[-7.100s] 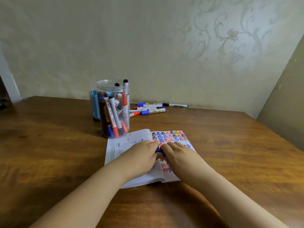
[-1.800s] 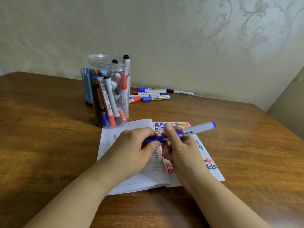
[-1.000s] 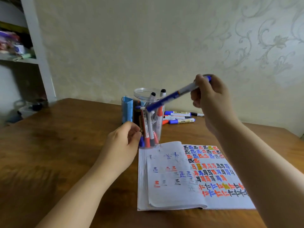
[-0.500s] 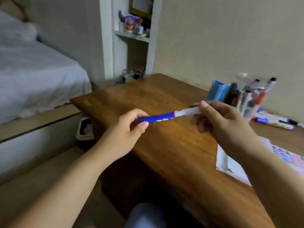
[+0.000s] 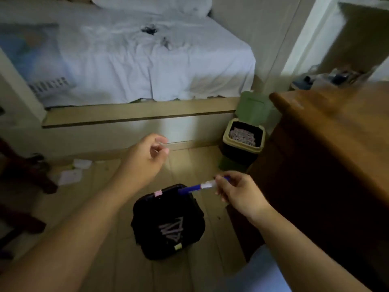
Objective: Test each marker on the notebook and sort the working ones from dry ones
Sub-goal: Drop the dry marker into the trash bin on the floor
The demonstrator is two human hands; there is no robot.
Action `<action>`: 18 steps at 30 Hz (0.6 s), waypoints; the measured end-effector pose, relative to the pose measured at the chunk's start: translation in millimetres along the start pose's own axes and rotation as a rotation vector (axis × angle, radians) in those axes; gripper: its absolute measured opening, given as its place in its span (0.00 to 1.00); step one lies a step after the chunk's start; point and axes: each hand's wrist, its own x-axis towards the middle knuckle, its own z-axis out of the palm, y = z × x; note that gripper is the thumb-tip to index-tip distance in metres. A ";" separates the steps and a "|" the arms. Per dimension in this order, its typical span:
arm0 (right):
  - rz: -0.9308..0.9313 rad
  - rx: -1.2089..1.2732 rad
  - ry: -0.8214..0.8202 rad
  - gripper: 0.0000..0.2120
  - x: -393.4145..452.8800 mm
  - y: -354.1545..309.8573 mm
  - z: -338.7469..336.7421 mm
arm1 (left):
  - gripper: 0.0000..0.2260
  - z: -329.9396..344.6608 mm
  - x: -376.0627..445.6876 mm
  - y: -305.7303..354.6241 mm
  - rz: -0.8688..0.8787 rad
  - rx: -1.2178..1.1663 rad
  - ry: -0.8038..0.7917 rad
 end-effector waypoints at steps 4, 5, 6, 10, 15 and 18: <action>0.402 -0.160 -0.282 0.30 20.0 38.6 38.1 | 0.06 -5.2 -10.0 -18.1 -0.076 0.038 -0.043; 0.431 -0.176 -0.291 0.30 20.2 45.7 40.5 | 0.06 -4.7 -11.1 -20.6 -0.078 0.048 -0.052; 0.424 -0.181 -0.284 0.28 19.5 49.1 38.6 | 0.06 -3.8 -11.4 -21.6 -0.071 0.056 -0.057; 0.234 -0.277 -0.200 0.19 0.6 18.5 2.2 | 0.06 13.7 -5.8 -7.8 -0.001 0.054 -0.112; -0.033 -0.420 0.058 0.12 -59.3 -47.5 -93.6 | 0.08 65.9 9.6 73.3 0.253 0.026 -0.241; -0.054 -0.429 0.239 0.09 -114.6 -69.0 -161.7 | 0.09 105.3 8.8 143.3 0.444 0.009 -0.353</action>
